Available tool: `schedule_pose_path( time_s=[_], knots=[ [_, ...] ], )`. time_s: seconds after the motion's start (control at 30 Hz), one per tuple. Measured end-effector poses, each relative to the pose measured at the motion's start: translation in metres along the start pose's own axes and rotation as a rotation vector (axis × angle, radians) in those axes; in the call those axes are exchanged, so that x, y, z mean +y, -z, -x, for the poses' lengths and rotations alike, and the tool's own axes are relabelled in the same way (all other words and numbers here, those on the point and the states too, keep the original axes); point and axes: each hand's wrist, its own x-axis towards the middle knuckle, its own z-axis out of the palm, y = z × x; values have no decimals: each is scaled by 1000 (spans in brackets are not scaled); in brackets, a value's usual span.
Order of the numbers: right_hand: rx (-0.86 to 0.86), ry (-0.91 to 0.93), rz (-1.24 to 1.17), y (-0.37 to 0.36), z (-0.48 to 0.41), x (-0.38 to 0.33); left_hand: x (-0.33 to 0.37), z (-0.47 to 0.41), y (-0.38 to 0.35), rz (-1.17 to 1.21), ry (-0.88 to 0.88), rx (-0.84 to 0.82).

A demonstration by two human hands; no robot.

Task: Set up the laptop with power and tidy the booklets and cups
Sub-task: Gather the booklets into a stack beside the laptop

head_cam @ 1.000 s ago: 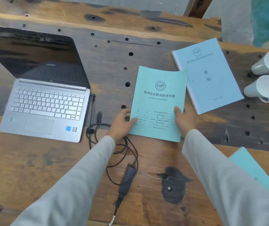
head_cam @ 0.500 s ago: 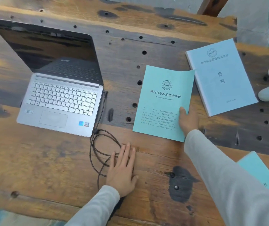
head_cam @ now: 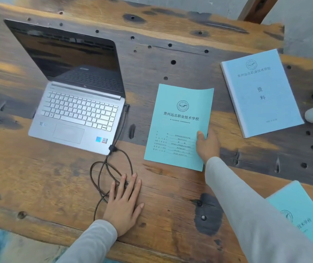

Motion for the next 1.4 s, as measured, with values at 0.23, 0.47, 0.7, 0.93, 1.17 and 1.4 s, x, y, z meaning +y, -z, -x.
schedule_pose_path(
  time_s=[0.23,0.47,0.7,0.93,1.17,1.4],
  knots=[
    [71,14,175,8,-3,5,9,-4,-5,22,45,15],
    [43,103,186,10,2,9,23,-37,14,58,82,75],
    [-13,133,140,17,7,16,41,-120,58,204,-21,182],
    [-13,160,163,15,20,23,50,-130,49,138,-21,76],
    [-56,126,167,11,39,39,47,-104,29,166,-18,126],
    [-137,167,190,19,41,41,56,-102,36,234,20,112]
  ],
)
